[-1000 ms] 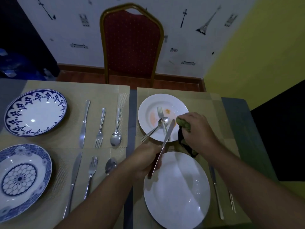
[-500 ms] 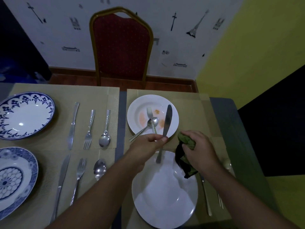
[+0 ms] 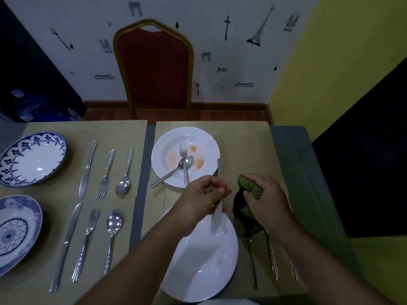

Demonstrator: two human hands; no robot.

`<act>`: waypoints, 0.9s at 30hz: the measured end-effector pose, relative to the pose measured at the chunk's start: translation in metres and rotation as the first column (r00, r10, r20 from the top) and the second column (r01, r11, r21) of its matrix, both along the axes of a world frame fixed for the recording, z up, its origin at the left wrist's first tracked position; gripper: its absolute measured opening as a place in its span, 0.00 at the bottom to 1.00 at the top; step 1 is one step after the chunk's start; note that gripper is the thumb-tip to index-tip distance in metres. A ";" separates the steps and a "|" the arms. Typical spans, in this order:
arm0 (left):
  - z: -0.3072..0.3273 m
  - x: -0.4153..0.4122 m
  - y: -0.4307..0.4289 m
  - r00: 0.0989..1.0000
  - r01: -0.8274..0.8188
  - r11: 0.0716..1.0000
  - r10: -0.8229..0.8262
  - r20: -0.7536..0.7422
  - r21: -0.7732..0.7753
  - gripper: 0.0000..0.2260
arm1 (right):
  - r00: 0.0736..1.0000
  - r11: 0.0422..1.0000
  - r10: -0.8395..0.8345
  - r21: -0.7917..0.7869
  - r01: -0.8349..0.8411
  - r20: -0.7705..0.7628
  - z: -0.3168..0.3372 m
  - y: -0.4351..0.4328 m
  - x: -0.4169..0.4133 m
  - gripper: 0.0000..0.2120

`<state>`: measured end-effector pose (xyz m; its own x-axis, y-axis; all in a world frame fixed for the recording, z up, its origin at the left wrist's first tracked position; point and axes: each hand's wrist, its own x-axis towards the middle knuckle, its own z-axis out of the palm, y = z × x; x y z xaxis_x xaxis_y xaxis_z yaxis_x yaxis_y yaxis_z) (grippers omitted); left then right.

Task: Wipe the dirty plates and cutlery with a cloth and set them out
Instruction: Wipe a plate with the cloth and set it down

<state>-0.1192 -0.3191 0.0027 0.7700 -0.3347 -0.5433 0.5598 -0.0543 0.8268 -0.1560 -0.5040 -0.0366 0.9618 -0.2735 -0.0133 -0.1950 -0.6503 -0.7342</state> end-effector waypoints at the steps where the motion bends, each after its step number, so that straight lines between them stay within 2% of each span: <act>1: -0.001 -0.003 -0.006 0.999 -0.040 0.998 0.039 -0.025 -0.041 0.05 | 1.000 1.000 -0.001 0.018 0.001 0.001 -0.002 -0.005 -0.002 0.20; 3: -0.001 -0.005 -0.018 0.990 -0.122 0.985 0.112 -0.090 -0.118 0.13 | 1.000 0.999 0.003 0.044 -0.003 0.003 -0.005 -0.014 -0.005 0.20; 6: -0.011 -0.005 -0.030 0.978 -0.175 0.984 0.173 -0.114 -0.011 0.15 | 1.000 0.998 0.021 0.057 -0.021 -0.007 -0.011 -0.027 -0.008 0.21; 13: -0.034 0.003 -0.062 0.928 -0.309 0.946 0.322 -0.188 0.097 0.09 | 0.999 0.998 0.028 0.058 -0.029 0.017 -0.016 -0.056 -0.001 0.20; 18: -0.044 0.020 -0.092 0.955 -0.224 0.958 0.252 -0.154 0.181 0.06 | 0.999 0.997 0.049 0.051 -0.049 0.011 -0.023 -0.070 0.012 0.20; 22: -0.060 0.047 -0.115 0.985 -0.132 0.939 0.160 -0.065 0.317 0.02 | 0.997 0.997 0.074 0.029 -0.073 -0.023 -0.029 -0.081 0.025 0.21; 27: -0.082 0.079 -0.135 0.994 -0.040 0.903 0.081 -0.079 0.428 0.03 | 0.992 0.995 0.099 0.000 -0.100 -0.083 -0.035 -0.091 0.044 0.21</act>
